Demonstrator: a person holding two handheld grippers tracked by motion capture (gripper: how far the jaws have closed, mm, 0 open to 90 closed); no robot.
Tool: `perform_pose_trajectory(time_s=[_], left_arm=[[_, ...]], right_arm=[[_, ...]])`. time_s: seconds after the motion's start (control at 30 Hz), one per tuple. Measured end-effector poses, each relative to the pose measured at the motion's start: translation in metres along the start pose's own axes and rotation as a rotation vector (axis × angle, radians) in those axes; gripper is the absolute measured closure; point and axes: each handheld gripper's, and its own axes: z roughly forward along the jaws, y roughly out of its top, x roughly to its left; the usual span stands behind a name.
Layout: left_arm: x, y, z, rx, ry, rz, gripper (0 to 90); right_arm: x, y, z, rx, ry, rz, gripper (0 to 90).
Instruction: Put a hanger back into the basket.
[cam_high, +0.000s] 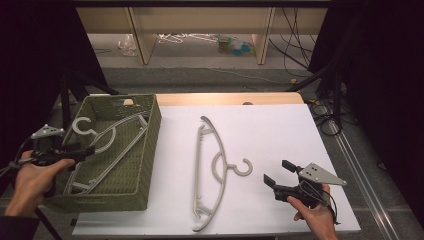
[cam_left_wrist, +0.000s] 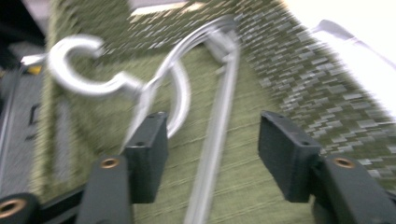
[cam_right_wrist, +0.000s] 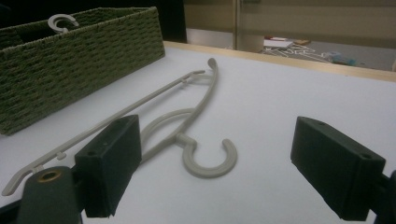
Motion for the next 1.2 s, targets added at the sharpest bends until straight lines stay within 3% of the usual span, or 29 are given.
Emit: perform_pose_trajectory(time_s=[0.03,0.07,0.13,0.27,0.43,0.6,0.67,0.77,0.9,1.0,1.1,1.2], left_arm=[[-0.011,0.001,-0.001,-0.042,-0.001,-0.035,39.4],[-0.019,0.002,-0.003,-0.047,-0.012,-0.013,37.5],[-0.037,0.004,-0.005,-0.078,-0.057,-0.011,36.1],[-0.068,0.006,-0.001,-0.136,-0.181,-0.041,33.6],[-0.097,0.011,0.004,-0.188,-0.284,-0.040,32.2],[-0.122,0.013,0.007,-0.226,-0.332,-0.008,30.9],[-0.132,0.012,0.009,-0.236,-0.357,-0.014,30.7],[-0.143,0.012,0.013,-0.220,-0.356,0.015,29.6],[-0.160,0.012,0.019,-0.209,-0.389,0.028,27.0],[-0.175,0.011,0.025,-0.193,-0.405,0.085,21.8],[-0.189,0.009,0.029,-0.181,-0.417,0.106,17.6],[-0.201,0.005,0.036,-0.204,-0.429,0.155,16.5]], right_arm=[[0.000,0.000,0.000,0.000,0.000,0.000,17.1],[0.000,0.000,0.000,-0.006,0.000,-0.006,17.1],[0.000,0.000,0.000,-0.006,0.001,-0.011,17.1],[0.000,0.001,-0.001,-0.004,-0.007,-0.013,17.1],[0.000,0.001,-0.001,0.003,-0.004,-0.014,17.0],[-0.001,0.001,-0.001,0.002,-0.005,-0.015,17.1],[-0.001,0.001,-0.001,0.003,-0.007,-0.014,17.1],[-0.001,0.001,-0.002,0.006,-0.009,-0.016,17.1],[-0.001,0.001,-0.002,0.002,-0.013,-0.016,17.1],[-0.001,0.000,-0.001,-0.004,-0.007,-0.011,17.0],[-0.001,0.001,-0.001,-0.003,-0.014,-0.013,16.8],[-0.001,0.000,-0.001,-0.007,-0.007,-0.010,16.6]])
